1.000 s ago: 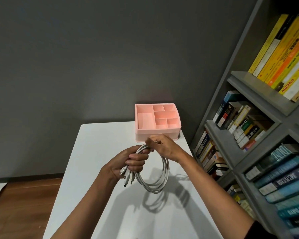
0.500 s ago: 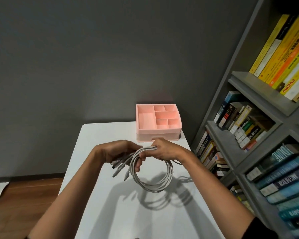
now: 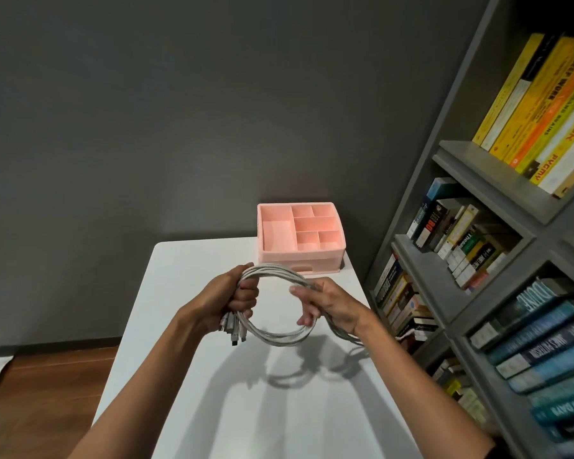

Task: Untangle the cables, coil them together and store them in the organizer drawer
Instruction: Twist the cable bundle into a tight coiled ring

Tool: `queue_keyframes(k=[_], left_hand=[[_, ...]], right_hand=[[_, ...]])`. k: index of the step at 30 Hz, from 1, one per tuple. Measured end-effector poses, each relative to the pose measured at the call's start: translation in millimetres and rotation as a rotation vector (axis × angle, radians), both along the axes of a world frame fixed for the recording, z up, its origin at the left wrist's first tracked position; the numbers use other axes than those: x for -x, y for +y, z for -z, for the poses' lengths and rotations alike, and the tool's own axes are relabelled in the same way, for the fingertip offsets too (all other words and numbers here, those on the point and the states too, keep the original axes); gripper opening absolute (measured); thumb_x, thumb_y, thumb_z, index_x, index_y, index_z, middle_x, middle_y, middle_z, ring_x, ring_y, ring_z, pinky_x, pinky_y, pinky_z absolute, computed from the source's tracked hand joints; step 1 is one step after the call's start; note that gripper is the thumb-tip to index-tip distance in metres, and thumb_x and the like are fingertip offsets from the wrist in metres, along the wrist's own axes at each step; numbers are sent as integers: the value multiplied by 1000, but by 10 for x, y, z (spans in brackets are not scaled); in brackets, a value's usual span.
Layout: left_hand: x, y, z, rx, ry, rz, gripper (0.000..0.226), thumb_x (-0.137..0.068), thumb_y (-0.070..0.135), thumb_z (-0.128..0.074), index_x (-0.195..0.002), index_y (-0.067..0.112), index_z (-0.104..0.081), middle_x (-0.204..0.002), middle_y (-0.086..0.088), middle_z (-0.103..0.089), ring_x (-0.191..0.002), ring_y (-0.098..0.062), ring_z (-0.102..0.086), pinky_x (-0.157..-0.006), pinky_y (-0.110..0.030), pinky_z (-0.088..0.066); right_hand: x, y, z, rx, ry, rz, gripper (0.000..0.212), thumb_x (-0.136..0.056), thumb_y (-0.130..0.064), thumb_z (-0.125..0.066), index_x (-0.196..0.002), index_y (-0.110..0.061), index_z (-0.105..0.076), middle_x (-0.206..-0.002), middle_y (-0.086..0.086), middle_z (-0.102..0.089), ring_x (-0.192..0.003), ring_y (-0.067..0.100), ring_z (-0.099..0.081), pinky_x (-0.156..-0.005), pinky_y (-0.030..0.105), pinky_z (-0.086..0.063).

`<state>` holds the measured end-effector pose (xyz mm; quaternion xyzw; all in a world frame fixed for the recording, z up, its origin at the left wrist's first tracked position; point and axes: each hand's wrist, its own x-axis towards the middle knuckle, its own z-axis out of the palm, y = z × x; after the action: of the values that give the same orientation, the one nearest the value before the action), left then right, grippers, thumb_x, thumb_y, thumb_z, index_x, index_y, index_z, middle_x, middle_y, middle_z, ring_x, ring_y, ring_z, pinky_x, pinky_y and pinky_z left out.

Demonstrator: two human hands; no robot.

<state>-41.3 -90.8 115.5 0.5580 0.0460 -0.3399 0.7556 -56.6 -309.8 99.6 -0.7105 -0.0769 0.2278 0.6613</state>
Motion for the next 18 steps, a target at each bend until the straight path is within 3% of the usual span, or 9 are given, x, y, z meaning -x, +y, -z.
queue_keyframes(k=[3, 5, 8, 10, 12, 13, 16, 18], left_hand=[[117, -94, 26, 36, -2, -31, 53, -96, 61, -27, -60, 22, -25, -54, 6, -11, -41, -9, -11, -57, -31, -51], [213, -195, 33, 18, -70, -74, 55, -86, 69, -36, -64, 22, -18, -57, 5, -8, -45, -11, -9, -50, -26, -40], [290, -322, 65, -82, -214, -182, 57, -80, 63, -52, -63, 23, -16, -60, 2, -8, -51, -15, -8, -48, -26, -14], [297, -352, 82, -116, -244, -242, 54, -86, 55, -54, -61, 24, -17, -59, 1, -10, -51, -15, -9, -47, -25, -13], [275, -341, 65, -113, -246, -268, 53, -90, 51, -52, -61, 24, -17, -58, 2, -11, -50, -14, -10, -46, -24, -14], [255, -325, 50, -108, -247, -273, 52, -91, 51, -51, -62, 24, -17, -58, 2, -11, -51, -15, -9, -47, -24, -13], [201, -269, 1, -101, -253, -274, 52, -91, 52, -50, -63, 24, -16, -60, 2, -9, -52, -14, -8, -48, -25, -11], [188, -246, -13, -80, -241, -284, 51, -92, 51, -50, -64, 25, -16, -60, 2, -8, -50, -13, -8, -46, -23, -12]], right_hand=[[-38, 113, -23, 56, -111, 204, 11, -91, -26, -62, -85, -18, -66, -42, -5, -32, -33, 9, -31, -41, 23, -35], [-68, 138, 4, 68, -127, 309, 8, -90, -28, -65, -86, -21, -67, -44, -7, -27, -36, 9, -22, -39, 21, -21], [-69, 181, 42, 79, -123, 336, 8, -91, -29, -63, -85, -30, -69, -49, -7, -24, -41, 10, -19, -42, 24, -15], [-86, 181, 46, 139, -148, 301, 14, -91, -34, -62, -83, -42, -70, -51, -6, -25, -44, 12, -21, -43, 25, -18], [-112, 165, 39, 211, -188, 278, 9, -89, -37, -64, -87, -43, -69, -46, -11, -30, -45, 13, -26, -43, 26, -25], [-110, 165, 23, 239, -210, 262, 8, -88, -38, -66, -95, -37, -69, -47, -13, -37, -44, 14, -32, -44, 27, -30], [-102, 159, 24, 247, -214, 226, 44, -79, -36, -76, -106, -8, -56, -69, -2, -56, -52, 17, -58, -57, 34, -51], [-88, 159, 53, 205, -172, 275, 51, -73, -33, -82, -103, -7, -50, -84, 2, -62, -67, 19, -66, -73, 40, -57]])
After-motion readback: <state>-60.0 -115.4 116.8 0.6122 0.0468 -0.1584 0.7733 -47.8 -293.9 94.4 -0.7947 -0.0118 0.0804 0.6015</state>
